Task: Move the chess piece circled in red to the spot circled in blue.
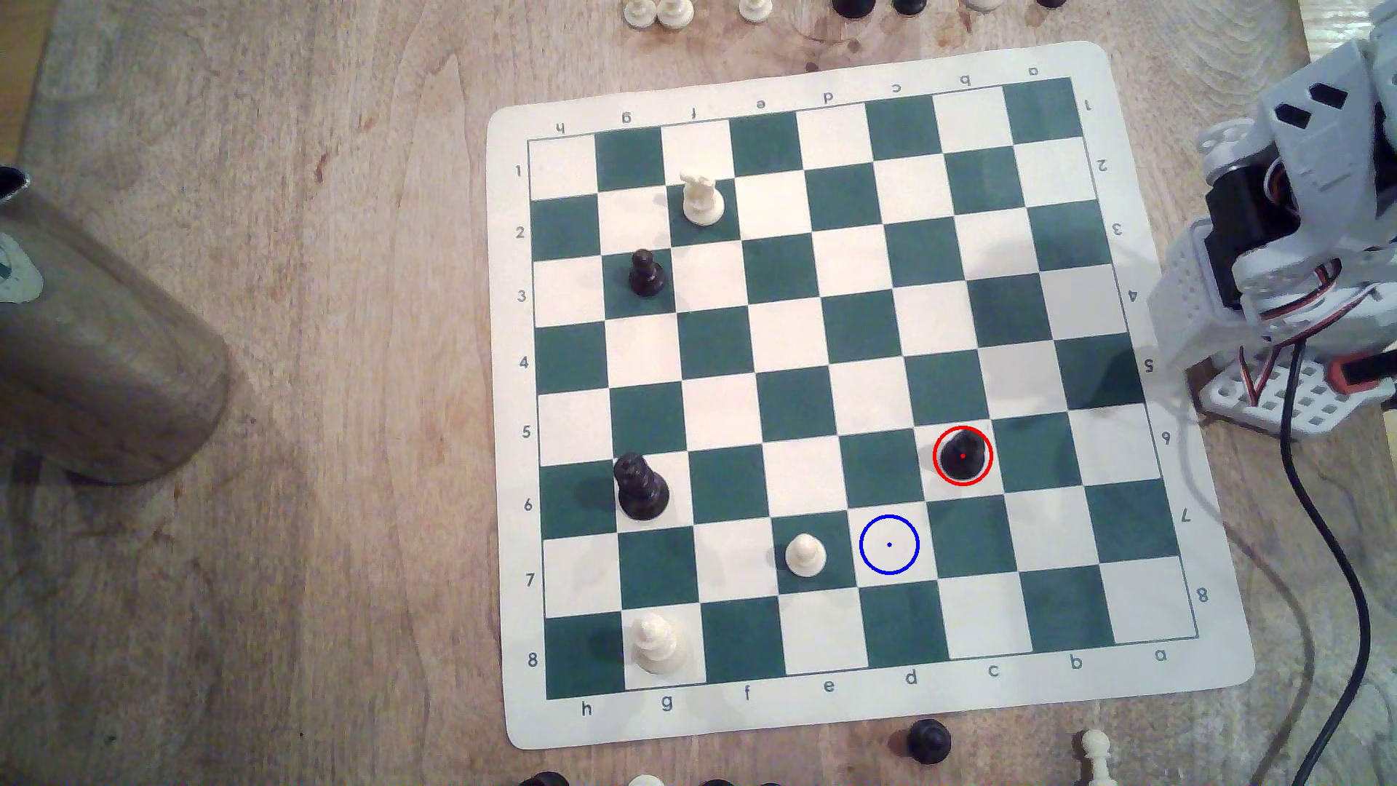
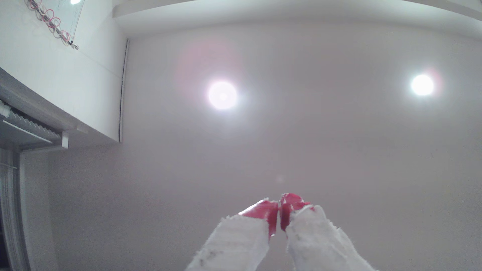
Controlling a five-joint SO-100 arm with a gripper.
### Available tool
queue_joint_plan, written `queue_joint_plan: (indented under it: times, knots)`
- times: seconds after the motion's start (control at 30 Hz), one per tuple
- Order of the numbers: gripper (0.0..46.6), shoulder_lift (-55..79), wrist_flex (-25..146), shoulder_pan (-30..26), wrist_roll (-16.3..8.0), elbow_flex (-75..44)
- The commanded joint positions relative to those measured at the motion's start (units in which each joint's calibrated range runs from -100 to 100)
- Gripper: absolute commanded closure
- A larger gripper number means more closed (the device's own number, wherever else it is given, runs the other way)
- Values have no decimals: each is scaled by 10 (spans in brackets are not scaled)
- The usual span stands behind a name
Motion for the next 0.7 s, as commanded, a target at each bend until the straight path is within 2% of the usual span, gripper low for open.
queue_joint_plan:
  times: [0.0,0.1,0.23,0.4,0.43,0.47,0.53,0.57,0.67]
  knots:
    - [464,1,29,-12,1,10]
    - [464,1,176,-30,1,9]
    - [464,1,429,-46,1,-51]
    - [464,1,687,-43,-1,-141]
    - [464,1,814,-40,-2,-190]
    - [464,1,826,-40,-2,-194]
    - [464,1,929,-37,-2,-233]
    - [464,1,1032,-28,-2,-272]
    - [464,1,1151,-23,-3,-332]
